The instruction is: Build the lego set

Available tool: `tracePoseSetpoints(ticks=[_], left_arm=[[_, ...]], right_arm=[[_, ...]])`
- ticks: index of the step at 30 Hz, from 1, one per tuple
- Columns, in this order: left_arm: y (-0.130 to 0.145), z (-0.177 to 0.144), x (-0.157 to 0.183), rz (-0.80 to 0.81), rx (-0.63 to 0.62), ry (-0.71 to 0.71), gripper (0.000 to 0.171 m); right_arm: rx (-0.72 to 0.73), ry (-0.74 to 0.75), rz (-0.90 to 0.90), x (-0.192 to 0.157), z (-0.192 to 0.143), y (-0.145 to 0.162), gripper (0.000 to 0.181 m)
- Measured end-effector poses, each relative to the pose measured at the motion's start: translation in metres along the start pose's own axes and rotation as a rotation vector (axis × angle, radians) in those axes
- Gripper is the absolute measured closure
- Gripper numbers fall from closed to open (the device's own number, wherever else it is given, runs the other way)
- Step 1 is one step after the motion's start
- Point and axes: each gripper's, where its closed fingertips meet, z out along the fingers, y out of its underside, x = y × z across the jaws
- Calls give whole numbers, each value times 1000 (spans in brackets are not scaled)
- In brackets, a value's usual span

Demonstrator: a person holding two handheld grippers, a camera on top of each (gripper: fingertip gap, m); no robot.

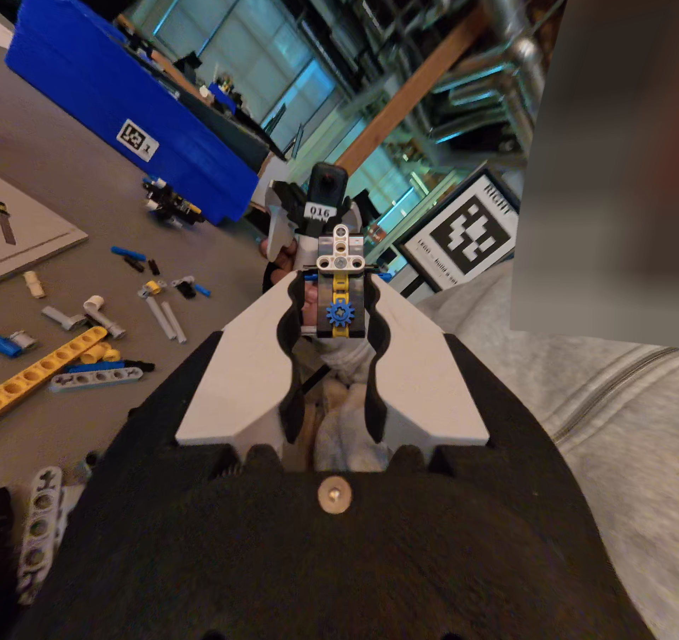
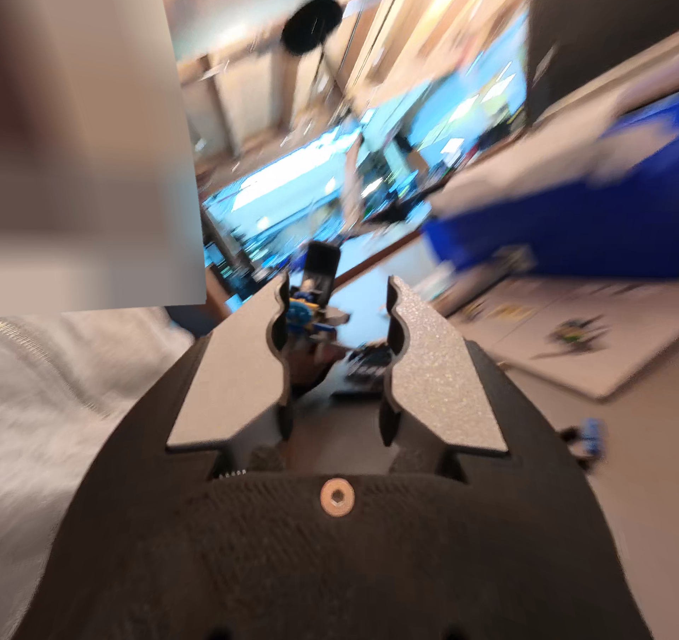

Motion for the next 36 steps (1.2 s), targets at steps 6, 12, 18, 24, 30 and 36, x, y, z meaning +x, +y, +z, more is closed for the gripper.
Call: tracePoseSetpoints(ticks=[6,12,18,24,30,36], left_arm=[[-13,-2,10,-160,109,124,142],[-16,-3,7,-198,135,130,142],[-17,-5,3,-203,149,110,142],[-15,-3,-2,-185,153,68,142],[-13,2,-1,-211,179,66,143],[-10,4,-2,-226,176,66,143]], right_arm=[[0,-20,-119,-11,2,3,135],[-119,-90,-258,-36,15,31,141],[-217,-33,-541,-47,21,50,162],[-226,109,-711,-39,21,47,165],[-260,199,-880,-34,21,50,172],[-268,226,-886,-33,22,50,177]])
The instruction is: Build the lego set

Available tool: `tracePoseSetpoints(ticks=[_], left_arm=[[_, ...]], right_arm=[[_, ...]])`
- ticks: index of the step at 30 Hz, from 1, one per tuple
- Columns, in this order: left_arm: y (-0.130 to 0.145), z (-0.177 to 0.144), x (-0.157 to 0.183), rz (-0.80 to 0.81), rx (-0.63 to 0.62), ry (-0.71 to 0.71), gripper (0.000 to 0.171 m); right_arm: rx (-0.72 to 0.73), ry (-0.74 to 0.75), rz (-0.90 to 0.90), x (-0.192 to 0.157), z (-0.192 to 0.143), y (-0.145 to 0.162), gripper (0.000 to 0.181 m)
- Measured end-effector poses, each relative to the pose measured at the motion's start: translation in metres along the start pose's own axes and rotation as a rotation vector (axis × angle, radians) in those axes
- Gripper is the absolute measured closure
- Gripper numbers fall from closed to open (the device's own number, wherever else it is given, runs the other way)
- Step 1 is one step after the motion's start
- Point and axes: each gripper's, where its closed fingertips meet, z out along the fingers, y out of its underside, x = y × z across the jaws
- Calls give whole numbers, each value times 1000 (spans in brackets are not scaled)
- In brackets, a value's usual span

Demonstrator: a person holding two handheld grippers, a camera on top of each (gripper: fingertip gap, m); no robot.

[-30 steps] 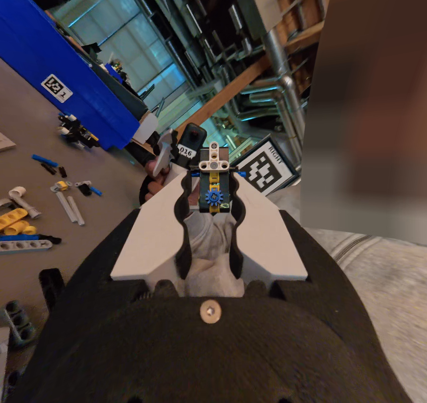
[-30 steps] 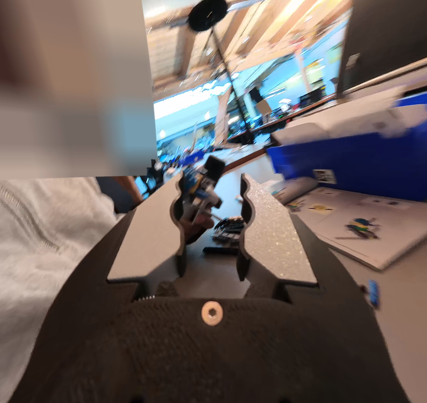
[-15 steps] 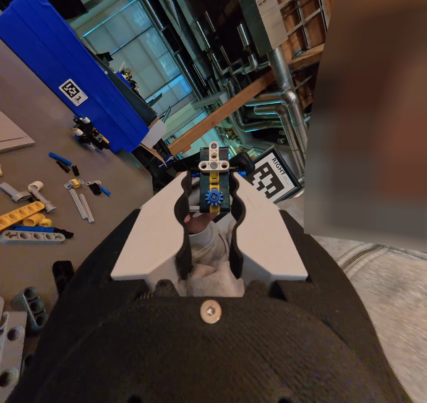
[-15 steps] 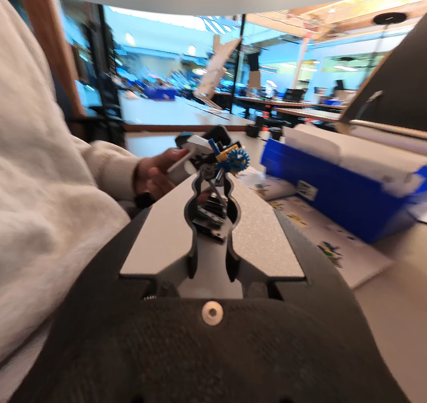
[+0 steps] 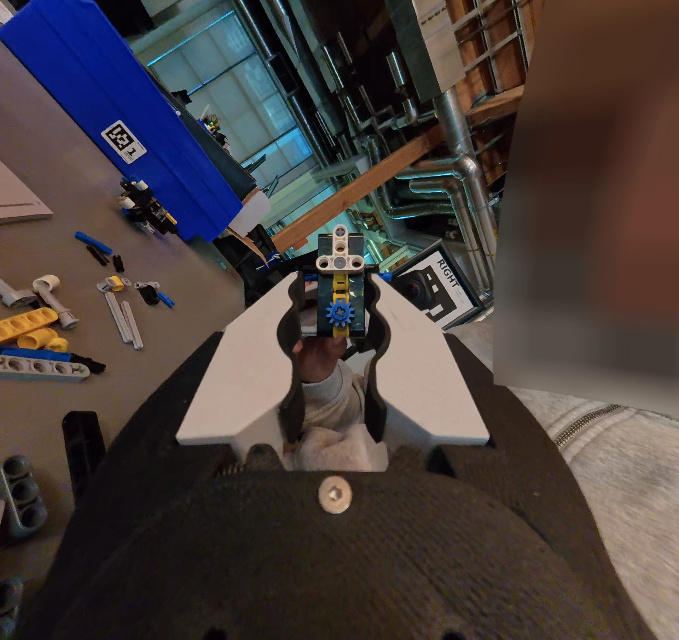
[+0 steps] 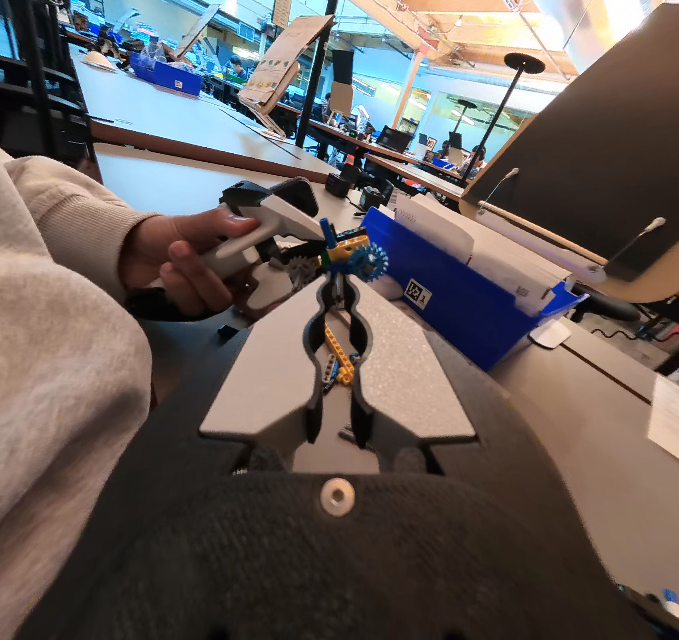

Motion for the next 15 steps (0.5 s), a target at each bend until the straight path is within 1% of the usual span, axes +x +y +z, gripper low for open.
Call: tracePoseSetpoints(ticks=[6,7,8,15], left_arm=[[3,-1,-4,9,-24,-31,143],[4,-1,-5,4,-36,-40,144],[5,-1,-6,4,-49,-45,149],[5,-3,-6,8,-53,-38,149]], right_arm=[[-11,-1,11,0,0,3,177],[-17,-3,13,1,0,4,178],[-25,-5,20,1,1,5,177],[-29,-22,46,-1,-1,5,177]])
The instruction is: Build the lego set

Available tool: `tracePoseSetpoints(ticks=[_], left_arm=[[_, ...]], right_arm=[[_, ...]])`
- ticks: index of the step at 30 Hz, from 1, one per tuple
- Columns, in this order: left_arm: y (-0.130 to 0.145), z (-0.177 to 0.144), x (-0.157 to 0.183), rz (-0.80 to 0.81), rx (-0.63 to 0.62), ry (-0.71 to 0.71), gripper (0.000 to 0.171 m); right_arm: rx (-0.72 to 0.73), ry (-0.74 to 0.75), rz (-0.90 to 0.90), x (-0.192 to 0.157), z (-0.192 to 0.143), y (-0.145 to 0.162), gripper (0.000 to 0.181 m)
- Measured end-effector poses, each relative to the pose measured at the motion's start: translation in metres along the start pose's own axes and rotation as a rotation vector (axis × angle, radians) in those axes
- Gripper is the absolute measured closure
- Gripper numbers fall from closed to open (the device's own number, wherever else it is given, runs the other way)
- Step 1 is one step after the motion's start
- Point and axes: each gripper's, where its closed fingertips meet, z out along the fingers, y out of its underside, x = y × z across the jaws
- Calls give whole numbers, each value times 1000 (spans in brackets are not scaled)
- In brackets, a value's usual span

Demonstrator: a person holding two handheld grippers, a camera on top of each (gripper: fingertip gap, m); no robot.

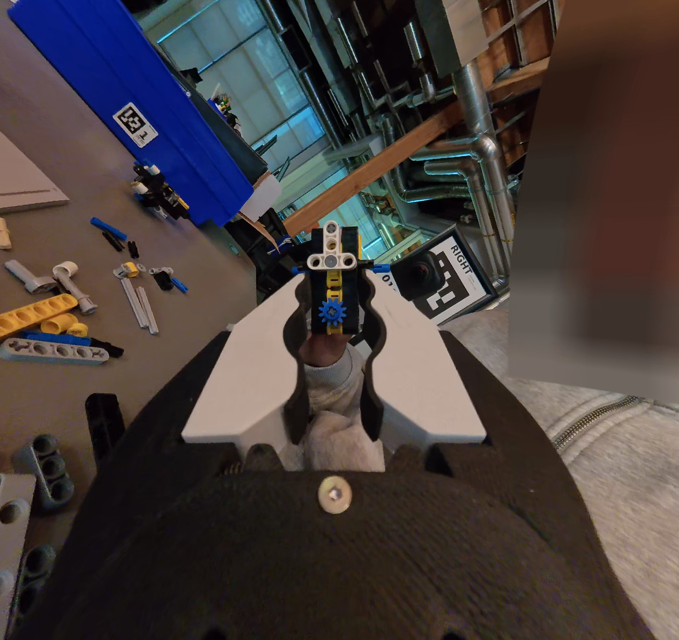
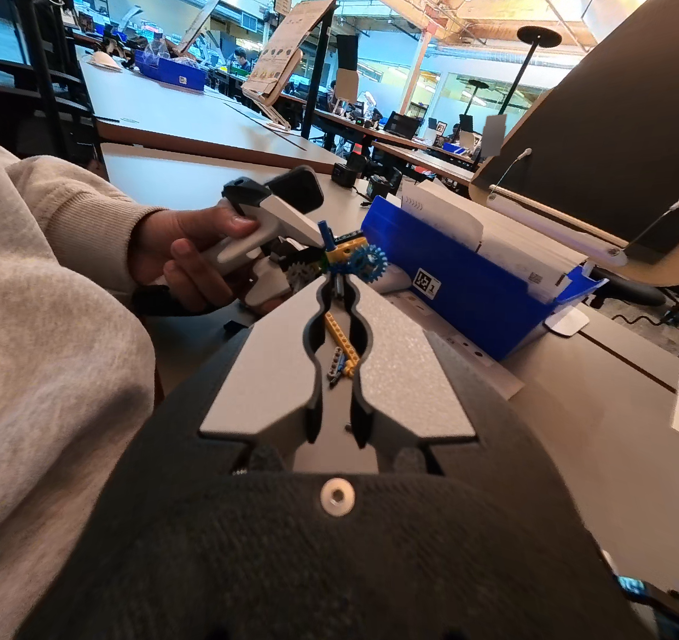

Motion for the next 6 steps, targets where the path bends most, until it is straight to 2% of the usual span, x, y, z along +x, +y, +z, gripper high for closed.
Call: tracePoseSetpoints(ticks=[4,6], left_arm=[[-2,-2,-2,-48,21,18,149],[-7,-3,-1,-126,59,71,149]], right_arm=[[-13,0,27,1,0,2,177],[-11,3,29,2,2,1,177]])
